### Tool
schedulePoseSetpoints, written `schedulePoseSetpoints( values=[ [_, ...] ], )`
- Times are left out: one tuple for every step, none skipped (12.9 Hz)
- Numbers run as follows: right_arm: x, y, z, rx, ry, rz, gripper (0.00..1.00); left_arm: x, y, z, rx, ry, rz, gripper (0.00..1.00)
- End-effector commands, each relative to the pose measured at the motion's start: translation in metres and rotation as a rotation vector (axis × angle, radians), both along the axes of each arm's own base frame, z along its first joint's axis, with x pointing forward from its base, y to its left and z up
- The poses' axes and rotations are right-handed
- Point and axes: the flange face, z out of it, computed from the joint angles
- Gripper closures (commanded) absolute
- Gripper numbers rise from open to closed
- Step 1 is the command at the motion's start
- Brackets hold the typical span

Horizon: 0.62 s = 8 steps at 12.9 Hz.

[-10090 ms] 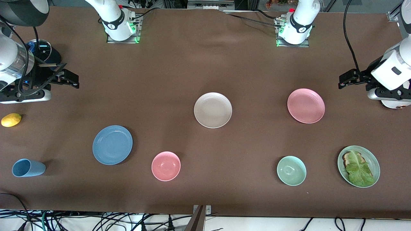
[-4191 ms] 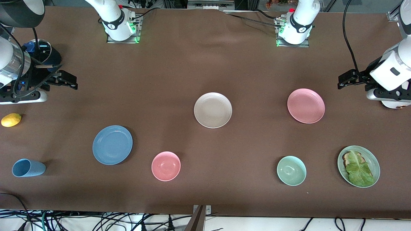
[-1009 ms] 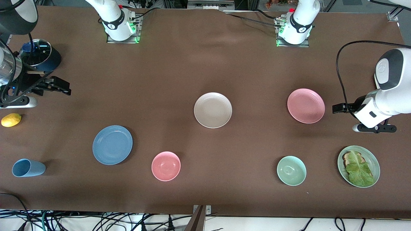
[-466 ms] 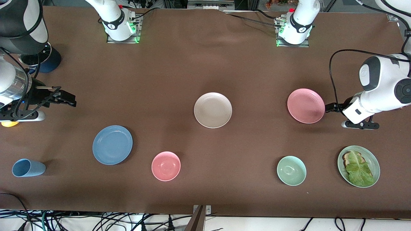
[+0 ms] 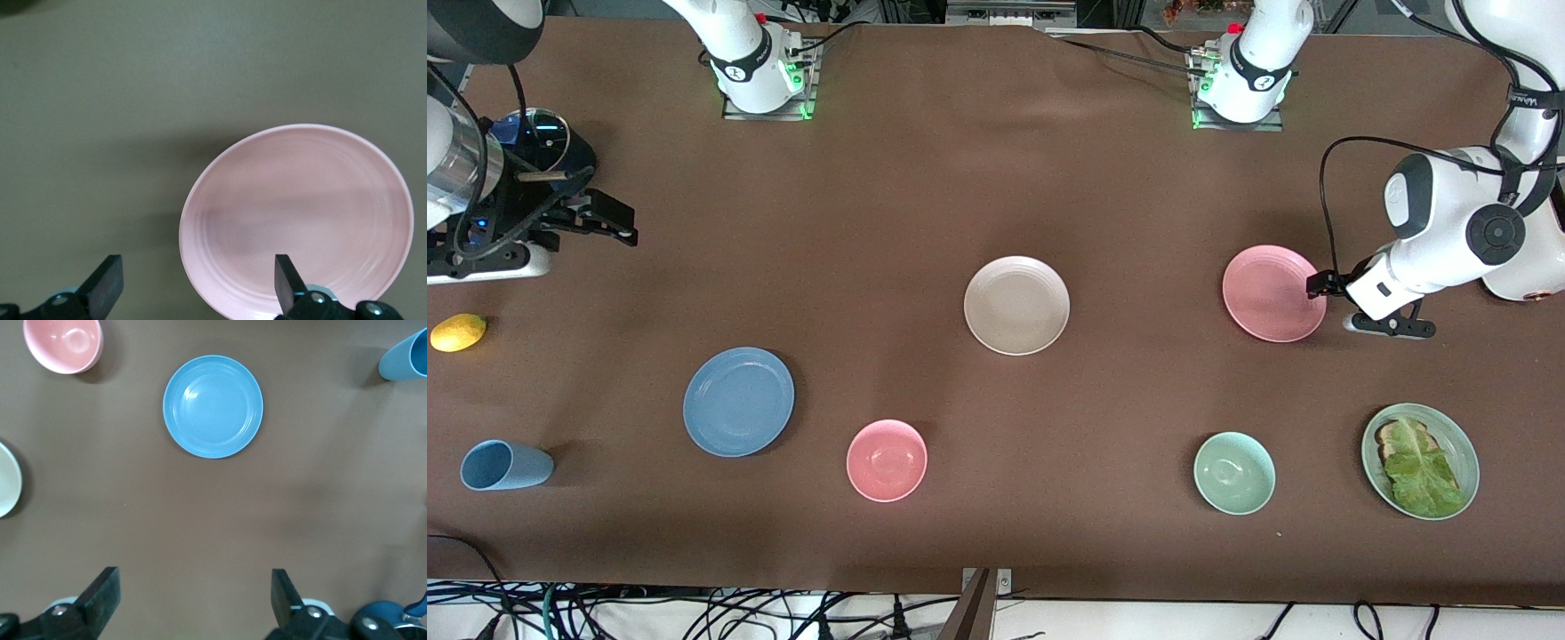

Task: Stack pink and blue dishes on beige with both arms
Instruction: 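Lower the left gripper and grasp the pink plate's rim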

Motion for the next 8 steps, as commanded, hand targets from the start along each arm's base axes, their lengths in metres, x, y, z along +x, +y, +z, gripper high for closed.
schedulePoseSetpoints(
  values=[
    [-0.006, -0.004, -0.002, 0.004, 0.036, 0.061, 0.0, -0.005, 0.025, -0.029, -0.013, 0.009, -0.078, 0.0],
    [-0.006, -0.006, -0.002, 0.001, 0.036, 0.061, 0.0, -0.006, 0.026, -0.035, -0.021, 0.02, -0.101, 0.0],
    [-0.005, -0.009, -0.002, 0.004, 0.031, 0.06, 0.0, -0.008, 0.027, -0.043, -0.026, 0.032, -0.101, 0.0],
    [-0.003, -0.014, -0.004, 0.006, 0.031, 0.052, 0.0, -0.009, 0.028, -0.053, -0.035, 0.045, -0.092, 0.0],
    [-0.001, -0.015, -0.006, 0.004, 0.031, 0.051, 0.0, -0.009, 0.027, -0.062, -0.038, 0.049, -0.094, 0.0],
    [-0.001, -0.014, -0.006, 0.005, 0.028, 0.052, 0.0, -0.01, 0.027, -0.063, -0.038, 0.051, -0.095, 0.0],
    [-0.001, -0.012, -0.005, 0.009, 0.028, 0.054, 0.0, -0.011, 0.027, -0.069, -0.04, 0.06, -0.097, 0.0],
    [-0.003, -0.012, 0.001, 0.01, 0.018, 0.055, 0.0, -0.012, 0.026, -0.075, -0.042, 0.069, -0.098, 0.02]
  ],
)
